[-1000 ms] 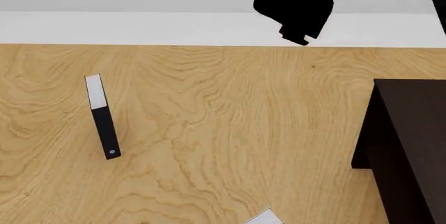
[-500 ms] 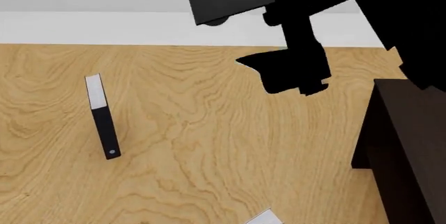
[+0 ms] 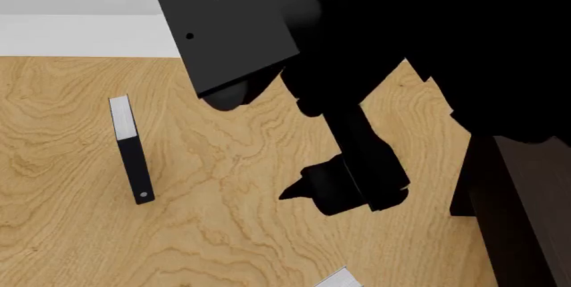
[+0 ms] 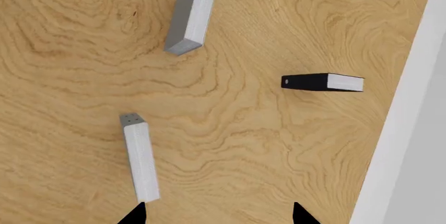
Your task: Pick up the book on the right and place it on the cabinet shelf.
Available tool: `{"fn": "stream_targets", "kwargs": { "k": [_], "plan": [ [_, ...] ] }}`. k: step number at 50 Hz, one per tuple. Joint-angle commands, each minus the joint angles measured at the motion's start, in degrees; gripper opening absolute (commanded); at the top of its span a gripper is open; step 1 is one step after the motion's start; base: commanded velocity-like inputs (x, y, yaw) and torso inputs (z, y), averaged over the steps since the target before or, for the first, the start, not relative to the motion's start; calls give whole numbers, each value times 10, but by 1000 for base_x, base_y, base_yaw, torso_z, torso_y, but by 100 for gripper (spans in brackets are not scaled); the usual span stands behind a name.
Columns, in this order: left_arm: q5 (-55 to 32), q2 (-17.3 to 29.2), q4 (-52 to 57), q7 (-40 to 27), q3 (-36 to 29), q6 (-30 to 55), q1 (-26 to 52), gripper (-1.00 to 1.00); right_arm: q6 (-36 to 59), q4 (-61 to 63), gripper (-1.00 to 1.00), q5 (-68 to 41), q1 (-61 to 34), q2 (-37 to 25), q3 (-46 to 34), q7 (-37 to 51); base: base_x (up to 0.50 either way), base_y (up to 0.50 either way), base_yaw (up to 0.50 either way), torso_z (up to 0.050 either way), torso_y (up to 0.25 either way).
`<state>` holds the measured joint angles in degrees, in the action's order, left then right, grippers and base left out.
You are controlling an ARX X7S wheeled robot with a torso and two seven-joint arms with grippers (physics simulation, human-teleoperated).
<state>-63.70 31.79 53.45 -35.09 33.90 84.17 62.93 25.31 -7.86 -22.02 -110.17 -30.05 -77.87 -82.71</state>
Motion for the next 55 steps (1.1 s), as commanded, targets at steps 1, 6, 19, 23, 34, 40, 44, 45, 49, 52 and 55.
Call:
{"fn": "stream_targets", "kwargs": {
  "k": [1,6,19,23,34,40,44,45,49,52,55],
  "plan": [
    [4,6,-7,-2,-18,-20,-11,100,32,7,100,-35,8,14,-23,-33,0,0,0,0,0],
    [-4,11,-8,-9,-19,-17,-8,100,9,5,100,-24,27,15,-48,-35,0,0,0,0,0],
    [-7,14,-13,-17,-32,-32,-17,100,-20,-3,100,-17,65,17,-78,-21,0,0,0,0,0],
    [-7,18,-15,-19,-36,-37,-19,100,-27,-3,100,-16,86,17,-93,-17,0,0,0,0,0],
    [-4,25,-16,-21,-42,-52,-37,100,-66,-33,100,-2,122,20,-116,-8,0,0,0,0,0],
    [1,29,-18,-22,-48,-59,-44,100,-87,-45,100,1,144,23,-121,3,0,0,0,0,0],
    [2,29,-17,-23,-50,-64,-51,100,-113,-71,100,13,159,30,-131,5,0,0,0,0,0],
    [2,29,-18,-23,-50,-65,-53,100,-116,-75,100,15,161,31,-132,6,0,0,0,0,0],
    [8,32,-19,-22,-55,-71,-58,100,-144,-102,100,26,174,41,-138,9,0,0,0,0,0],
    [11,35,-19,-23,-58,-74,-61,100,-161,-130,100,29,182,56,-139,9,0,0,0,0,0],
    [8,36,-18,-25,-57,-74,-64,100,-176,-152,100,32,186,67,-141,7,0,0,0,0,0]
  ]
}}
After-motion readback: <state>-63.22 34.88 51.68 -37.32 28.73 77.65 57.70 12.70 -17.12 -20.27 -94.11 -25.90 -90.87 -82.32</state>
